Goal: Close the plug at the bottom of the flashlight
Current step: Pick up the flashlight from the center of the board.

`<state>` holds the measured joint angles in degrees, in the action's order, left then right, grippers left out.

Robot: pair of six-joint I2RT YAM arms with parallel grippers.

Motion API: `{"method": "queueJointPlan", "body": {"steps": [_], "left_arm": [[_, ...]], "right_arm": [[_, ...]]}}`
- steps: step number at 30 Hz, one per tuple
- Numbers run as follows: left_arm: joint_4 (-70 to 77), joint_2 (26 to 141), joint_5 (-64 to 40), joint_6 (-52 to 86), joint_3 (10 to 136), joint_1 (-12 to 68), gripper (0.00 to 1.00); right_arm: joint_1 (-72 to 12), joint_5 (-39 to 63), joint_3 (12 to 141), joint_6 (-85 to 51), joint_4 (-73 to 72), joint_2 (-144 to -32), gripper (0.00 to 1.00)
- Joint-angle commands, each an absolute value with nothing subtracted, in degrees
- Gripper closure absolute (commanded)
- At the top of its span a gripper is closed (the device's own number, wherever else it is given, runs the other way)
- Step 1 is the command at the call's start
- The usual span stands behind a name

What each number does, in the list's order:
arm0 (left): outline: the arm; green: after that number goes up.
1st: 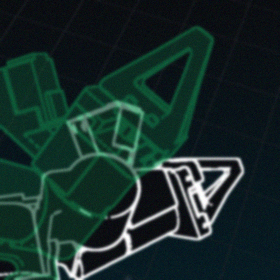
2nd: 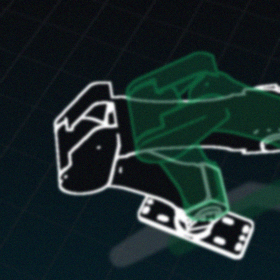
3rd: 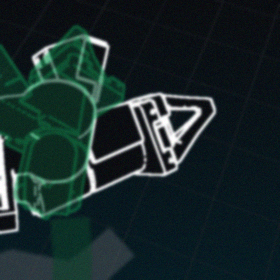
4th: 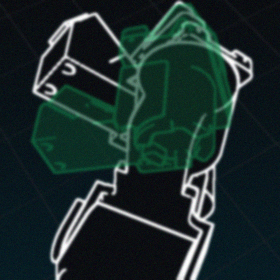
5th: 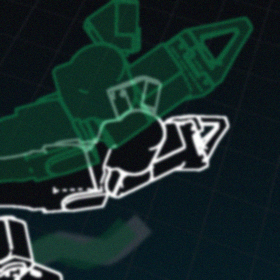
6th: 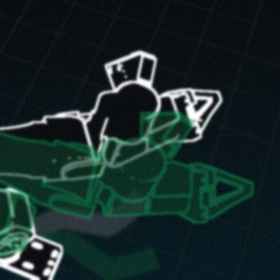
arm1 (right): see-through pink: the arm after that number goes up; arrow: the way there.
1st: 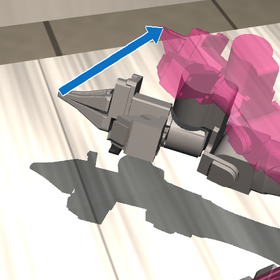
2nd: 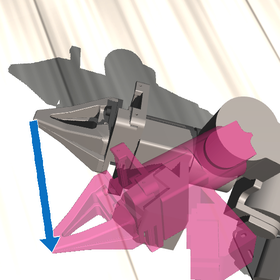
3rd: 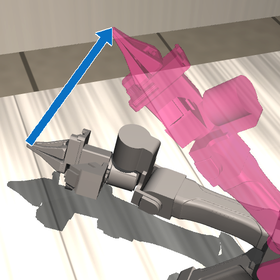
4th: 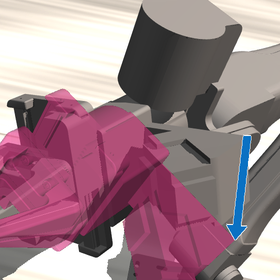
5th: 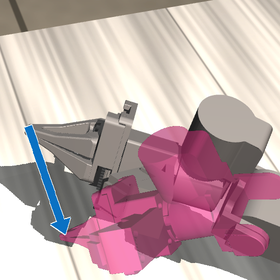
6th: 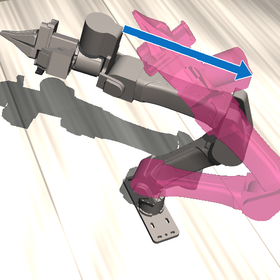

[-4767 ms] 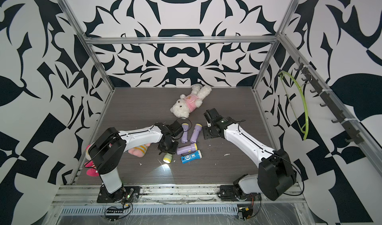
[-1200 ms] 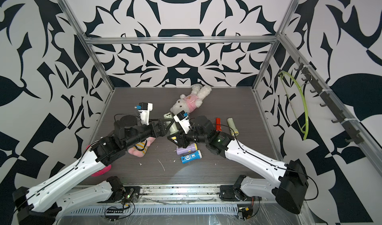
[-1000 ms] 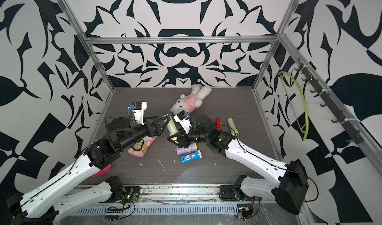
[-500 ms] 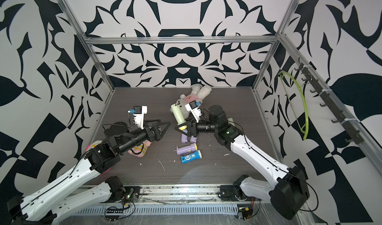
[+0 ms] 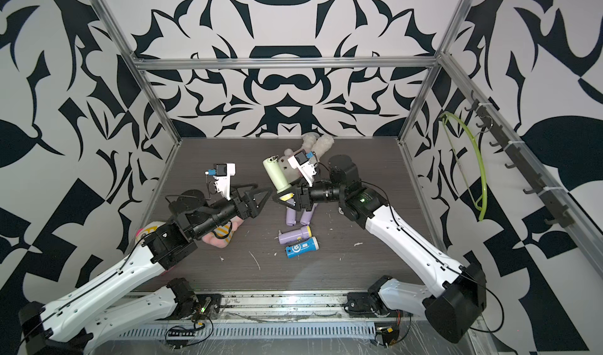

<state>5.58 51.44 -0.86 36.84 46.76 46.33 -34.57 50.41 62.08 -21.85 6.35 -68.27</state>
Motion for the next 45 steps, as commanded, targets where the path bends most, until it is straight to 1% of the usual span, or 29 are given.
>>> {"method": "queueJointPlan", "body": {"steps": [1, 4, 7, 9, 11, 12, 13, 17, 19, 21, 23, 25, 29, 32, 35, 37, 38, 39, 41, 42, 43, 45], "left_arm": [[7.8, 54.6, -5.5, 38.7, 51.3, 44.4, 0.01], [10.0, 58.6, -10.9, 43.3, 53.4, 41.5, 0.00], [15.8, 61.7, -17.1, 50.2, 53.5, 38.3, 0.01], [18.5, 63.6, -19.4, 53.3, 53.4, 37.4, 0.10], [20.5, 65.3, -21.4, 55.2, 53.7, 37.2, 0.24], [21.1, 66.2, -22.4, 56.1, 54.0, 37.2, 0.28], [21.5, 66.9, -23.2, 56.6, 54.3, 37.2, 0.30], [22.0, 69.1, -25.1, 58.5, 55.5, 37.2, 0.30], [22.1, 69.7, -25.8, 59.0, 55.8, 37.2, 0.28], [22.2, 70.4, -26.5, 59.7, 56.0, 37.2, 0.25], [22.3, 71.0, -27.1, 60.2, 56.3, 37.2, 0.26], [22.6, 71.6, -27.7, 60.5, 56.5, 37.2, 0.34], [22.9, 72.4, -27.8, 60.8, 57.2, 37.2, 0.57], [22.8, 72.6, -28.3, 60.8, 57.7, 37.2, 0.68], [22.4, 72.6, -28.6, 60.6, 58.1, 37.2, 0.75], [22.2, 72.6, -28.4, 60.1, 58.0, 37.2, 0.79], [22.1, 72.6, -28.4, 59.7, 57.9, 37.2, 0.82], [22.1, 72.6, -28.4, 59.2, 57.9, 37.2, 0.84], [22.0, 72.3, -28.3, 57.8, 57.7, 37.2, 0.85], [22.0, 71.9, -28.4, 56.8, 57.7, 37.2, 0.85], [21.9, 71.6, -28.6, 55.9, 57.7, 37.2, 0.85], [20.9, 70.9, -29.8, 53.0, 57.9, 37.2, 0.85]], "right_arm": [[-35.3, 46.5, 63.2, -17.4, 9.1, -67.1, 1.00], [-36.1, 45.0, 63.5, -16.1, 10.3, -67.3, 1.00], [-38.4, 39.4, 64.6, -12.7, 14.1, -67.2, 1.00], [-39.9, 35.1, 64.6, -11.5, 15.0, -66.8, 1.00], [-41.4, 29.5, 64.5, -10.9, 15.8, -66.4, 1.00], [-42.2, 25.9, 64.4, -10.9, 16.1, -66.3, 1.00], [-42.8, 22.7, 64.2, -11.0, 16.1, -66.2, 1.00], [-45.8, 10.2, 63.1, -11.4, 15.1, -65.5, 1.00], [-47.8, 2.9, 63.2, -11.3, 15.2, -65.6, 1.00], [-50.3, -5.5, 63.2, -10.4, 15.1, -66.0, 1.00], [-53.1, -13.7, 63.6, -9.2, 15.2, -67.0, 1.00], [-56.0, -21.1, 64.0, -7.8, 15.0, -68.1, 1.00], [-60.8, -31.7, 64.7, -5.2, 14.1, -71.0, 1.00], [-62.4, -36.8, 65.3, -4.7, 14.1, -72.8, 1.00], [-62.8, -39.0, 65.8, -4.7, 14.3, -74.4, 1.00], [-62.8, -38.7, 66.1, -4.9, 14.8, -75.0, 1.00], [-62.8, -37.2, 66.0, -5.0, 14.8, -74.9, 0.96], [-62.8, -34.8, 65.8, -4.8, 14.4, -74.8, 0.85], [-62.7, -27.8, 64.6, -4.6, 13.0, -73.4, 0.52], [-62.4, -23.7, 63.8, -4.8, 12.3, -72.4, 0.42], [-62.0, -20.1, 63.1, -5.6, 11.6, -71.2, 0.37], [-58.8, -8.1, 61.7, -8.1, 11.0, -68.3, 0.31]]}}
